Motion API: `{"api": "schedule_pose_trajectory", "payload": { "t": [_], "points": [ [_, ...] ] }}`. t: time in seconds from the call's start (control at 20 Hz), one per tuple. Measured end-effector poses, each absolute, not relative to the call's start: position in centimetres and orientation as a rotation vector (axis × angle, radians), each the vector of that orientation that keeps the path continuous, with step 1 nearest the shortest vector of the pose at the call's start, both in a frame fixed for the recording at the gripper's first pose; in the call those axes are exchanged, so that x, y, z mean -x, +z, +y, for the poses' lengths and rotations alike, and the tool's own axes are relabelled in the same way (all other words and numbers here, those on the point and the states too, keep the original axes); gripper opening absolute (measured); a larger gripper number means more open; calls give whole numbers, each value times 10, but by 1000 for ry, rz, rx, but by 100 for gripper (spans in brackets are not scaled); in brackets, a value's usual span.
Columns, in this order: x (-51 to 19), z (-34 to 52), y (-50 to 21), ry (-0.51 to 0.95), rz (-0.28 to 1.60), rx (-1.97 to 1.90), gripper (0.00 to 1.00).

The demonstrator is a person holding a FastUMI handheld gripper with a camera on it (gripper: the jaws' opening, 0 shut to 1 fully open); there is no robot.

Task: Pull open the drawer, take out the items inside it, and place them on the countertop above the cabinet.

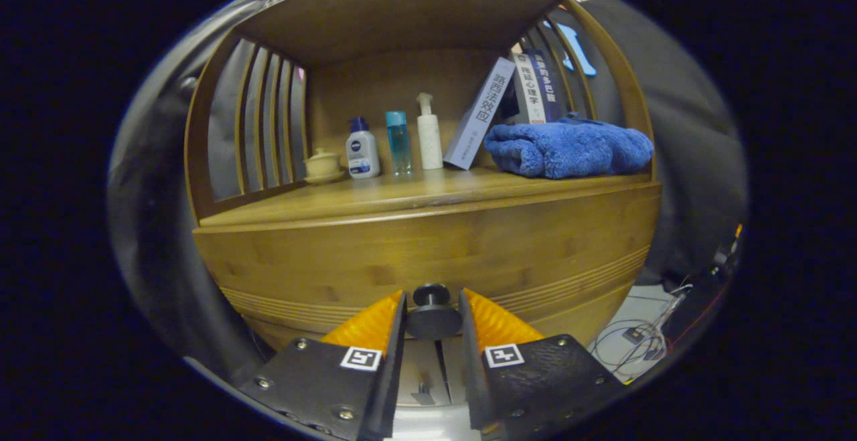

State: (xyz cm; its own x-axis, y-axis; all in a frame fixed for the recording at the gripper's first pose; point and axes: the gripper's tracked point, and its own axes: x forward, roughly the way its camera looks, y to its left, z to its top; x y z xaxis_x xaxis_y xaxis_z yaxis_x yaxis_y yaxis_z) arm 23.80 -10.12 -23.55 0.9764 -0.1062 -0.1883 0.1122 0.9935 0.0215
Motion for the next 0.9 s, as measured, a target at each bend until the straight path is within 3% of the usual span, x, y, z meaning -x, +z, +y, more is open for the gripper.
{"api": "schedule_pose_trajectory", "payload": {
  "t": [0.1,0.35,0.4,0.5,0.9],
  "points": [
    [-236,-101,-244,-85,267,-71,42],
    [-236,-99,-242,-22,231,-57,43],
    [-237,-98,-244,-11,241,-60,42],
    [-232,-102,-244,-39,230,1,28],
    [-193,-94,-244,-63,209,53,28]
  ]
}}
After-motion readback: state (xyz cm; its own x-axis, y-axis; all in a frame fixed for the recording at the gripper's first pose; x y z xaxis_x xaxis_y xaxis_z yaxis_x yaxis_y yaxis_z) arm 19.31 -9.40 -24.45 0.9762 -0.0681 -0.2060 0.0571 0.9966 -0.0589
